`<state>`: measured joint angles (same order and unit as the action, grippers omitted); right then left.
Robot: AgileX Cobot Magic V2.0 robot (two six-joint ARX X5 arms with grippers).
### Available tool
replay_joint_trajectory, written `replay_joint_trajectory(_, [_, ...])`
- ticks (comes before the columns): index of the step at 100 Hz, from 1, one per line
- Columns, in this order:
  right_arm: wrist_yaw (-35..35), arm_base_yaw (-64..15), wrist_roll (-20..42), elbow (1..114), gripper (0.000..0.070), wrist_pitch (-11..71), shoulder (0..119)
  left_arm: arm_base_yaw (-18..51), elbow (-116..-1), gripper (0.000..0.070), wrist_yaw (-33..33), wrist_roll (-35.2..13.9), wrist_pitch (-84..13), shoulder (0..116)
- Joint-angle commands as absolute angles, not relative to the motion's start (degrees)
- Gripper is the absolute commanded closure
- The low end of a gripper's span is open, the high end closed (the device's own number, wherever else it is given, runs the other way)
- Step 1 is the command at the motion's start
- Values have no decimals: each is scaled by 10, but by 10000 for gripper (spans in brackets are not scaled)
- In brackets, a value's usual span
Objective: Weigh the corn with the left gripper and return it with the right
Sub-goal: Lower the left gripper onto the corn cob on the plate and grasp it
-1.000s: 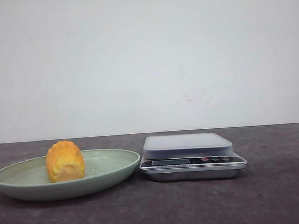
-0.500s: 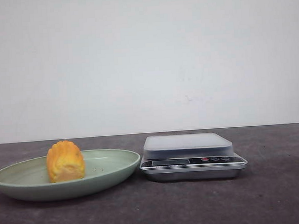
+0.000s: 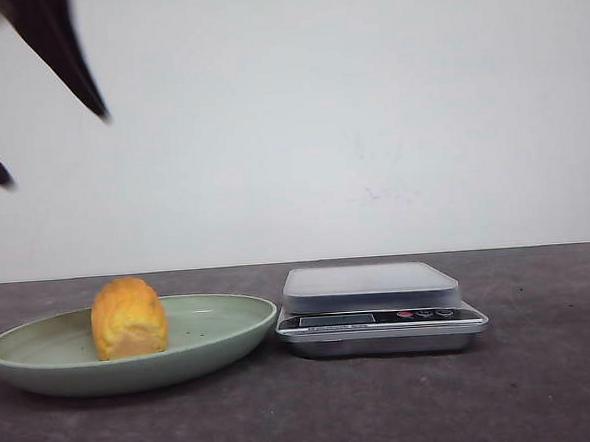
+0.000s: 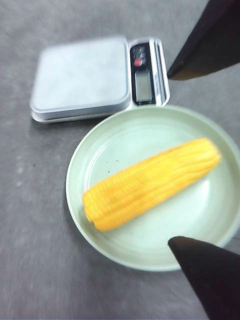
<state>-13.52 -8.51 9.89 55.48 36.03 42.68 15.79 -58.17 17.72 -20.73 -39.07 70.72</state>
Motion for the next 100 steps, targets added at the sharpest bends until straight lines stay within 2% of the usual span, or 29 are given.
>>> replay_joint_trajectory(1, [-136,-86,100,559,0,359,440,164,-589,111,169,-222,-374,751])
replay_joint_trajectory(13, [-135,-86,99,559,0,363,455,178,-589,111,169,-241,-360,828])
replay_joint_trajectory(33, [-136,-86,98,559,0,370,452,197,-589,112,169,-243,-354,916])
replay_joint_trajectory(38, [-136,-86,98,559,0,375,451,203,-589,134,169,-244,-347,931])
replay_joint_trajectory(44, [-136,-86,98,559,0,384,448,209,-589,240,169,-248,-340,946])
replay_joint_trajectory(57, [-136,-88,97,559,0,397,446,219,-589,558,167,-254,-330,970])
replay_joint_trajectory(62, [-135,-90,96,559,0,399,445,221,-589,700,167,-253,-332,974])
replay_joint_trajectory(77, [-135,-93,96,559,0,399,444,222,-594,693,173,-245,-333,965])
replay_joint_trajectory(100, [-135,-105,90,559,0,403,444,227,-640,693,232,-234,-332,872])
